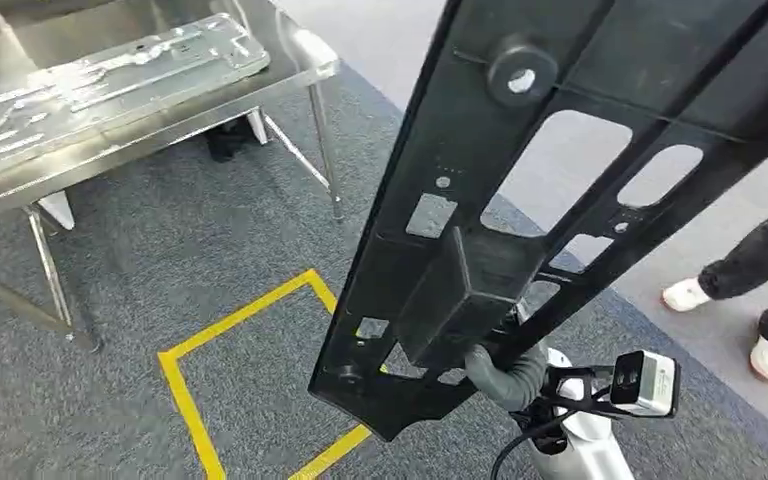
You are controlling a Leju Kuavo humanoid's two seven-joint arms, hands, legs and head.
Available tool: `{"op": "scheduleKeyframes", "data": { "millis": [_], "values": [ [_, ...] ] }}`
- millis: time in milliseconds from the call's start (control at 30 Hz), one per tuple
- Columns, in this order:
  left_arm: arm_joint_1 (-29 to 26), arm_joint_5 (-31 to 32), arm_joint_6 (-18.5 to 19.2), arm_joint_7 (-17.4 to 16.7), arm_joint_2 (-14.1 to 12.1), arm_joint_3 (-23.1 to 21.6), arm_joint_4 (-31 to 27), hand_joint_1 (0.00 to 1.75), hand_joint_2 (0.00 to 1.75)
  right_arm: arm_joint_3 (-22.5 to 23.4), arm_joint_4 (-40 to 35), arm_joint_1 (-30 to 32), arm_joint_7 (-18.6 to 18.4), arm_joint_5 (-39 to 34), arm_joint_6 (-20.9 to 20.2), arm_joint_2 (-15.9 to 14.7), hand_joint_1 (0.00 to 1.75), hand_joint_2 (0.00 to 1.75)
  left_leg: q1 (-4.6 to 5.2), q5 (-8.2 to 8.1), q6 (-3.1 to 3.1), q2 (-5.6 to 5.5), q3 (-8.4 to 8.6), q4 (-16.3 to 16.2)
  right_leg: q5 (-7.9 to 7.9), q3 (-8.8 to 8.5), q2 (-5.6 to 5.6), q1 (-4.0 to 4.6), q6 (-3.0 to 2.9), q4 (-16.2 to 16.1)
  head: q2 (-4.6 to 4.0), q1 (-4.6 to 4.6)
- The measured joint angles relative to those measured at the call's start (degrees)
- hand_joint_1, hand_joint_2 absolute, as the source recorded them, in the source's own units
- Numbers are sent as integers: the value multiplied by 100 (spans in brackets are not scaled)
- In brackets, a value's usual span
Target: Take the parts from the cabinet and place them on the table.
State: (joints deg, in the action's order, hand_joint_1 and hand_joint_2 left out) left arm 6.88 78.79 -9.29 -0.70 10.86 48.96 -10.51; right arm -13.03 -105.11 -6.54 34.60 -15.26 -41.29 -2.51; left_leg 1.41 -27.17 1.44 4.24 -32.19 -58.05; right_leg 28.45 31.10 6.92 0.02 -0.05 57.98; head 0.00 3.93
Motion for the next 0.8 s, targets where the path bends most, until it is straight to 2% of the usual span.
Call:
{"op": "scheduleKeyframes", "data": {
  "millis": [67,100,133,167,200,233,267,300,333,367,400,433,467,567,600,633,667,700,733,767,800],
  "values": [
    [-2,-4,-4,13,0,2,0,0,175,-4,24,-20,-4,-4,-7,0,175,175,-9,24,45,-168,-32,40,9,-46,156,5,49,-22,0,0],
    [-9,-13,-7,15,7,2,0,0,175,-7,28,-38,-4,-7,-22,-2,175,175,-91,75,61,-241,47,110,66,-51,-9,-20,101,17,0,0],
    [3,-13,-7,20,9,4,0,0,175,-7,39,-46,0,-15,-24,0,175,175,-97,83,79,-309,49,118,176,16,-357,-30,117,185,0,0],
    [11,-13,-7,20,9,4,0,0,175,-7,41,-44,13,-33,-30,-2,175,175,-102,93,101,-360,43,118,377,193,-544,-52,124,544,0,-4],
    [13,-13,-7,26,13,4,0,0,175,-7,57,-25,15,-31,-35,-2,175,175,-106,94,105,-427,40,117,602,452,-632,-66,139,1046,0,-4],
    [13,-15,-2,31,18,4,0,0,175,-7,77,0,24,-31,-33,-4,175,175,-106,94,112,-508,35,111,776,731,-659,-72,156,1561,0,-2],
    [15,-15,2,39,18,4,0,0,175,-7,96,18,24,-29,-20,-4,175,175,-106,94,112,-593,34,103,801,903,-663,-78,166,1838,0,-4],
    [17,-17,7,46,17,7,0,0,175,-7,111,35,30,-22,-20,-4,175,175,-108,92,109,-680,45,96,666,932,-663,-88,174,1809,0,-4],
    [21,-15,11,48,20,5,0,0,175,-7,114,39,39,-15,-20,-4,175,175,-113,85,99,-768,56,89,423,832,-667,-100,180,1527,0,-4],
    [28,-13,18,50,22,4,0,0,175,-7,114,37,41,-13,-20,-4,175,175,-123,73,82,-851,69,69,124,640,-689,-115,181,1057,0,-4],
    [35,-11,24,50,31,4,0,0,175,-7,114,36,44,-4,-20,-4,175,175,-136,47,49,-943,75,34,-209,368,-816,-144,191,429,0,-4],
    [42,-9,24,50,33,4,0,0,175,-7,118,33,46,2,-20,-4,175,175,-142,24,16,-997,41,0,-169,256,-1122,-183,199,184,0,-4],
    [64,-7,24,50,33,4,0,0,175,-7,120,38,48,4,-22,-4,175,175,-124,5,-17,-1072,-18,-69,-164,263,-1148,-175,177,104,0,-2],
    [63,-4,26,52,33,7,0,0,175,-7,125,20,48,11,-26,0,175,175,-171,41,-126,-1223,-86,5,-162,257,-977,-125,76,110,0,-4],
    [63,-2,26,50,15,7,0,0,175,-7,122,5,48,9,-28,2,175,175,-165,11,-144,-1207,-59,-32,-184,228,-881,-177,18,45,0,-2],
    [54,-2,22,44,18,7,0,0,175,-7,125,-7,41,11,-31,9,175,175,-131,-82,-168,-862,-97,-163,-174,194,-823,-169,-16,23,0,-4],
    [56,-13,22,46,18,7,0,0,175,-7,125,-7,41,4,-33,24,175,175,-140,-288,-203,-643,-253,-497,-166,175,-749,-159,-40,18,0,-2],
    [76,-26,15,48,18,11,0,0,175,-7,125,-6,41,4,-37,24,175,175,-155,-516,-228,-530,-463,-935,-156,173,-668,-141,-54,19,0,-2],
    [111,-48,13,61,18,20,0,0,175,-7,127,3,37,5,-37,24,175,175,-162,-724,-246,-477,-695,-1413,-146,172,-570,-128,-62,21,0,-2],
    [137,-61,13,70,15,37,0,0,175,-7,127,4,33,5,-37,26,175,175,-162,-822,-257,-456,-854,-1757,-135,172,-477,-120,-69,23,0,-2],
    [140,-63,13,72,13,46,0,0,175,-7,133,4,30,7,-39,26,175,175,-162,-762,-261,-452,-872,-1805,-124,163,-393,-118,-66,24,0,-2]
  ]
}}
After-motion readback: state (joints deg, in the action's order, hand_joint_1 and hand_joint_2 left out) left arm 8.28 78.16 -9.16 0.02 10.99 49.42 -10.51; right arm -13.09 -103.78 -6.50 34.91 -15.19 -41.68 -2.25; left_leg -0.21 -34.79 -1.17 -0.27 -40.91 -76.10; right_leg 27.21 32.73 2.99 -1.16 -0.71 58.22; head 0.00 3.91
